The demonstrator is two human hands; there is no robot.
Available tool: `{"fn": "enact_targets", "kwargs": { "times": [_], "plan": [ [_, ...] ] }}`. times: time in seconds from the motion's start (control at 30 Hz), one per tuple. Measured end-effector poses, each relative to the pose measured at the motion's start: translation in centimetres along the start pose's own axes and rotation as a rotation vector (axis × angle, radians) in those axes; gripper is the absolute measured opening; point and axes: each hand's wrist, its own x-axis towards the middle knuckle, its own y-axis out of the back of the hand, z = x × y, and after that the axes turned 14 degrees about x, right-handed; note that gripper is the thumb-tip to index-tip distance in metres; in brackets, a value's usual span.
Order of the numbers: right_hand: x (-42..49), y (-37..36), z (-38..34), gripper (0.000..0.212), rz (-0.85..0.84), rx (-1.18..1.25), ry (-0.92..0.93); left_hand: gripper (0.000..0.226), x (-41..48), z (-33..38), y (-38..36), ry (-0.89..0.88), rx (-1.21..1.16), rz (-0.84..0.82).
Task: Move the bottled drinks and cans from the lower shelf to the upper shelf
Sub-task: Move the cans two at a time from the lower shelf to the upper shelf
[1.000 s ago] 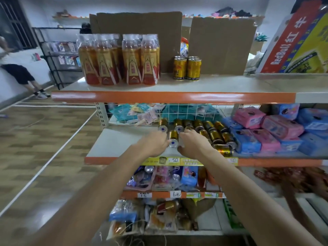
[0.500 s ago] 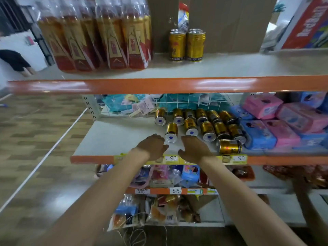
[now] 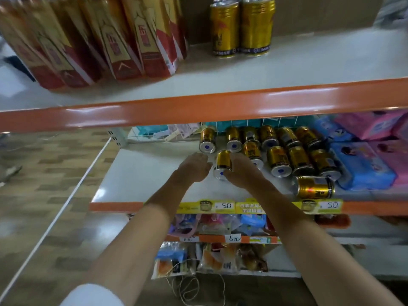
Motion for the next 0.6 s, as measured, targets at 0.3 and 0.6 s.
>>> {"fn": "enact_targets", "kwargs": {
  "times": [0.3,0.6],
  "plan": [
    [2.4,-5.2,1.7,0.049,-0.036,-0.207,0.050,0.037,5.7,-1.8,-0.5,-0.046,0.143,0.131],
    [3.8,-4.2,1.7,0.016,0.175,0.092,-0.039,0.035,9.7,-1.8,-0.4,-0.072,0.101,0.197]
  ]
}}
